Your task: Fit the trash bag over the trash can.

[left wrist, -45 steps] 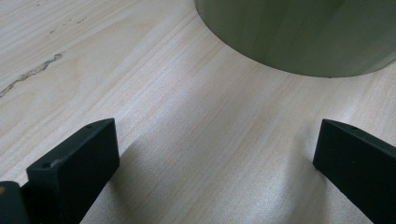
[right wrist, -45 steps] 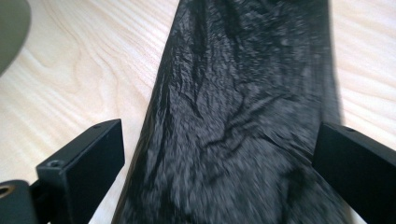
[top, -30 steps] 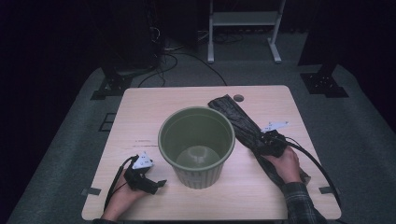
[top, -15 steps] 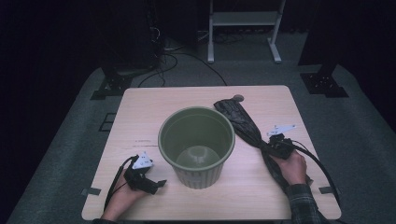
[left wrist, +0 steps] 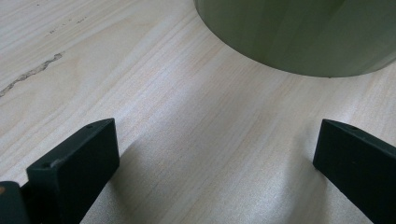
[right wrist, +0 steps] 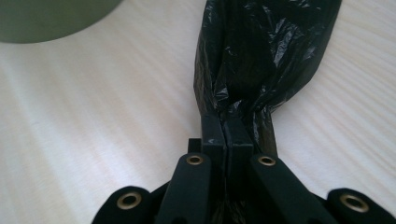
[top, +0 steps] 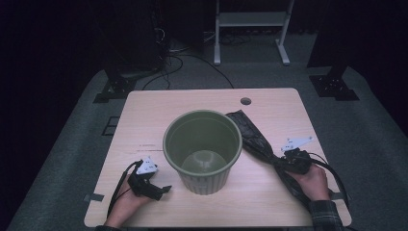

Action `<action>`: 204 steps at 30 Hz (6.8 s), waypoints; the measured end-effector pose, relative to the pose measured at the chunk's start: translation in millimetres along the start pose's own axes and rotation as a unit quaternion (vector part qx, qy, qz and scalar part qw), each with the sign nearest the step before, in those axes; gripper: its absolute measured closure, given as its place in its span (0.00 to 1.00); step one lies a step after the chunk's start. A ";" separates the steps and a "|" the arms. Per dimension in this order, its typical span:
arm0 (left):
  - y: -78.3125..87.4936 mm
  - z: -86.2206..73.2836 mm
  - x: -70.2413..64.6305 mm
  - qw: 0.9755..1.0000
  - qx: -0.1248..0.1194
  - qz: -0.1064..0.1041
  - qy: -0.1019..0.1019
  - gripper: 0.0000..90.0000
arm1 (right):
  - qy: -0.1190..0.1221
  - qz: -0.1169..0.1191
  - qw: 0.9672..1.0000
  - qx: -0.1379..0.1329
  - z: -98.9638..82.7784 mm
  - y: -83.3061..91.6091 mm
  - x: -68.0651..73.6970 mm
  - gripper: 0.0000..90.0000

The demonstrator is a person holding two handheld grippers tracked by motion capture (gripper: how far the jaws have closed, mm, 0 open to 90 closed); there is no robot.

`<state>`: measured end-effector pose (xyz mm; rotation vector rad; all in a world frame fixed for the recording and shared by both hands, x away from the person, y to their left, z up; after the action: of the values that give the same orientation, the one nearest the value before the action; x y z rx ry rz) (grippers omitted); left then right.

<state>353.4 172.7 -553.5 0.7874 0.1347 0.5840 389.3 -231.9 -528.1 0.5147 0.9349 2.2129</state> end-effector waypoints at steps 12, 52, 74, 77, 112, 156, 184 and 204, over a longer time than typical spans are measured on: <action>0.0 0.0 0.0 1.000 0.000 0.000 0.000 0.00 | 0.051 0.078 0.996 0.000 -2.6 16.8 38.7 0.99; 0.2 -0.2 0.1 1.000 0.001 0.000 -0.001 0.00 | 0.194 0.211 0.952 -0.109 98.8 87.7 124.4 0.99; 0.0 -0.1 0.1 1.000 0.000 0.000 -0.001 0.00 | 0.249 0.267 0.919 -0.146 186.0 103.2 169.5 0.99; 0.0 -0.1 0.1 1.000 0.000 0.000 -0.001 0.00 | 0.253 0.274 0.917 -0.144 198.3 99.1 177.2 0.99; 0.1 -0.1 -0.2 1.000 0.000 -0.001 -0.002 0.00 | 0.265 0.330 0.893 -0.156 317.3 53.7 270.7 0.99; 0.4 -0.3 -1.3 1.000 0.000 -0.003 -0.004 0.00 | 0.225 0.262 0.930 -0.123 260.3 69.4 199.2 0.99; 3.2 1.9 -0.9 1.000 -0.002 -0.016 0.004 0.00 | 0.163 0.215 0.955 -0.126 214.0 76.2 145.7 0.42; 86.3 69.8 19.2 0.993 -0.113 -0.038 -0.015 0.00 | 0.154 0.230 0.953 -0.126 212.7 68.1 142.9 0.40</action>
<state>353.7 187.2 -441.7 0.5688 0.0685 0.5048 383.0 -64.3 -322.8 0.2898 0.7138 2.8507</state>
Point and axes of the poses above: each handheld gripper's, and its own axes: y roughly backward along the jaws, z roughly out of its top, x roughly to its left, the point moved 10 cm from there along -y, roughly forward along the jaws, and after that the axes turned 7 degrees about -y, right-handed, at the moved point
